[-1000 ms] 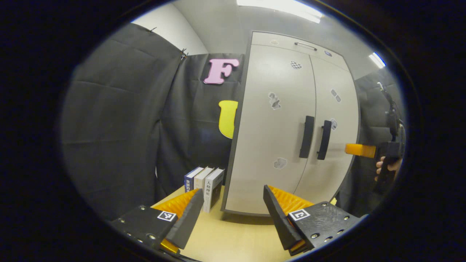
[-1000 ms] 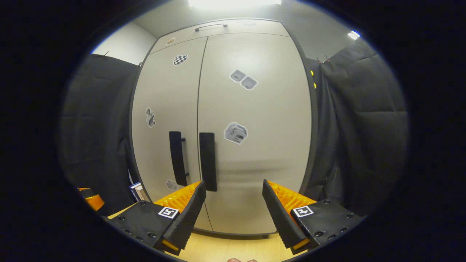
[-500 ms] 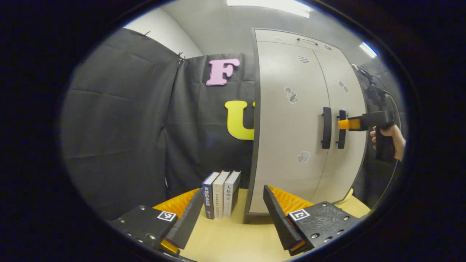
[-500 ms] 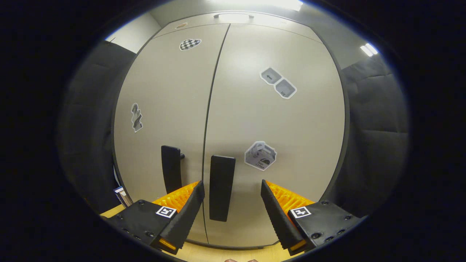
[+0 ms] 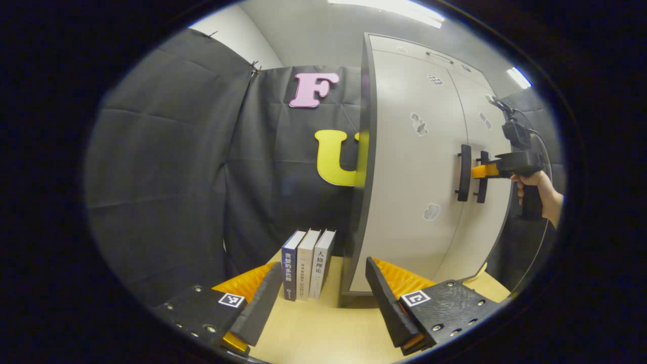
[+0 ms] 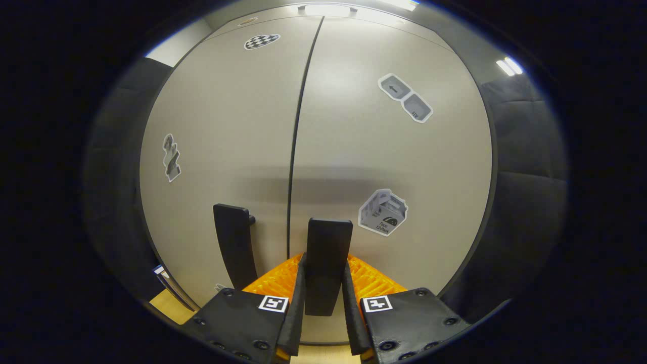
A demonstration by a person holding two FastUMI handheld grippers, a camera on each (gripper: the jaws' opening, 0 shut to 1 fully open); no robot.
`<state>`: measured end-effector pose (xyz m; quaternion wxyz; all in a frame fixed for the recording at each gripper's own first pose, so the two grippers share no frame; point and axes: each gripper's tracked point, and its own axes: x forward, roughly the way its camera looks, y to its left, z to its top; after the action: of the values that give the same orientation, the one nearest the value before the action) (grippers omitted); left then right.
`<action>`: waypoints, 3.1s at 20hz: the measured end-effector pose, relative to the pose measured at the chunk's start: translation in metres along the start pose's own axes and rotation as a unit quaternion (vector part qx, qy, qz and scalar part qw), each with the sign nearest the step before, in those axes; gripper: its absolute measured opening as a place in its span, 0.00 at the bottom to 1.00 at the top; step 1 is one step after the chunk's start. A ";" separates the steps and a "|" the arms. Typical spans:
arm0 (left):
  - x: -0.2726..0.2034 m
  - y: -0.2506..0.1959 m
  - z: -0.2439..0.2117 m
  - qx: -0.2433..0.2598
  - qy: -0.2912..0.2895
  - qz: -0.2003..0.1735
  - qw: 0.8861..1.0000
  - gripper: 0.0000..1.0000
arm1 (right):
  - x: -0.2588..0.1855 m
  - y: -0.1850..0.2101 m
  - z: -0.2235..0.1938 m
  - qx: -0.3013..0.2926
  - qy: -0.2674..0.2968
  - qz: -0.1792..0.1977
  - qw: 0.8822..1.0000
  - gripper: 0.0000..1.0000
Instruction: Open the right door of the double-door shoe cabinet with the right hand, and open the left door with the left hand.
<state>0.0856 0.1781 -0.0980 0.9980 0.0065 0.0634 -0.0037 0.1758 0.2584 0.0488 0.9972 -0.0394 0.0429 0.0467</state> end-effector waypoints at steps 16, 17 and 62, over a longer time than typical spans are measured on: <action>0.012 -0.030 -0.013 -0.005 0.009 -0.062 0.998 0.95 | -0.020 -0.003 -0.005 0.026 0.016 0.040 0.999 0.06; 0.012 -0.034 -0.015 -0.006 0.011 -0.066 0.998 0.96 | -0.024 -0.005 -0.006 0.026 0.017 0.043 0.999 0.07; -0.162 -0.256 -0.009 0.051 0.004 0.013 0.999 0.96 | -0.166 -0.161 -0.037 0.061 -0.001 0.244 0.968 0.07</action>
<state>-0.0779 -0.0772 -0.0896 0.9961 0.0579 0.0665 0.0060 0.0242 0.0802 0.0385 0.9561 0.0332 0.0530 0.2864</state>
